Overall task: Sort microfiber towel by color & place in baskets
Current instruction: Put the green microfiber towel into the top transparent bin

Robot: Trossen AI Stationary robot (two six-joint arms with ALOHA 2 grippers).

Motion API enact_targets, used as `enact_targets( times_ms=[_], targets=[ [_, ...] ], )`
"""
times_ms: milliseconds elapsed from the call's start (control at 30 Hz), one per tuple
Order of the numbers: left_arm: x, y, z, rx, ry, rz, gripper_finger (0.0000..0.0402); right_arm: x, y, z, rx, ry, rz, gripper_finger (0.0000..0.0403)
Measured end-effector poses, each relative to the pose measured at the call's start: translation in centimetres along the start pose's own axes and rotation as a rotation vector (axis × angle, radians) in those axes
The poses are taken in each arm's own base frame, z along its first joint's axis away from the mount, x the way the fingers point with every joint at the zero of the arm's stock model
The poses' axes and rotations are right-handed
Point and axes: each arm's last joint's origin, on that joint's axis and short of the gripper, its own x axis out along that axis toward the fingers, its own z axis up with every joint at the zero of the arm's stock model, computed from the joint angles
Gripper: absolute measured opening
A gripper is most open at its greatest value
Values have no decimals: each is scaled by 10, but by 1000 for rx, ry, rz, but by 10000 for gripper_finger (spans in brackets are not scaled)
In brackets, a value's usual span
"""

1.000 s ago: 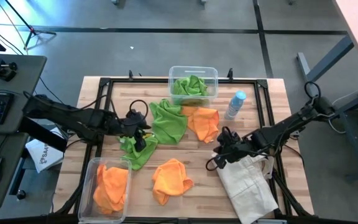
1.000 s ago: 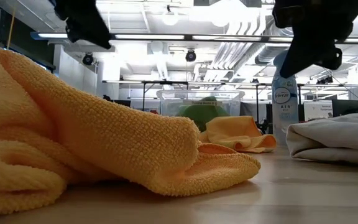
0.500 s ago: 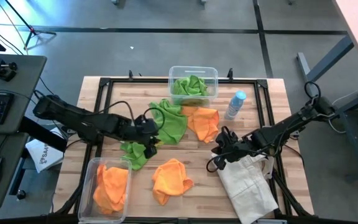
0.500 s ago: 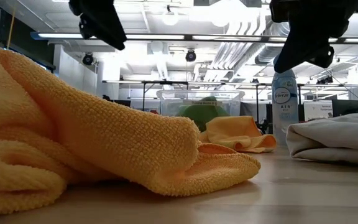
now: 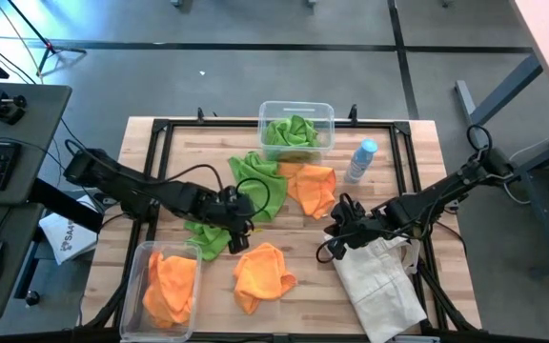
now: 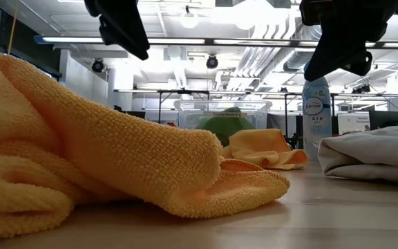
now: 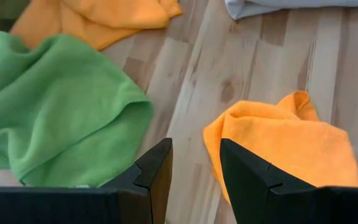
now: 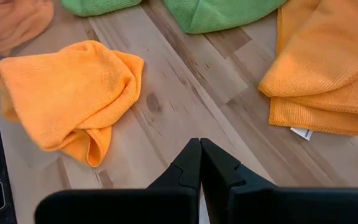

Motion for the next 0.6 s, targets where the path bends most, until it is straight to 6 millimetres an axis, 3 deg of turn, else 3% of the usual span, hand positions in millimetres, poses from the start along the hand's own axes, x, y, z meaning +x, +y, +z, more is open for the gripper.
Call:
enact_targets(
  times_ms=[167,400,600],
  targets=[
    [3,3,-3,-48,38,26,121,0,0,0,2,0,0,0],
    [5,24,-11,-248,173,137,121,0,0,0,2,0,0,0],
    [21,43,-26,-332,258,191,123,0,0,0,2,1,0,0]
  ],
)
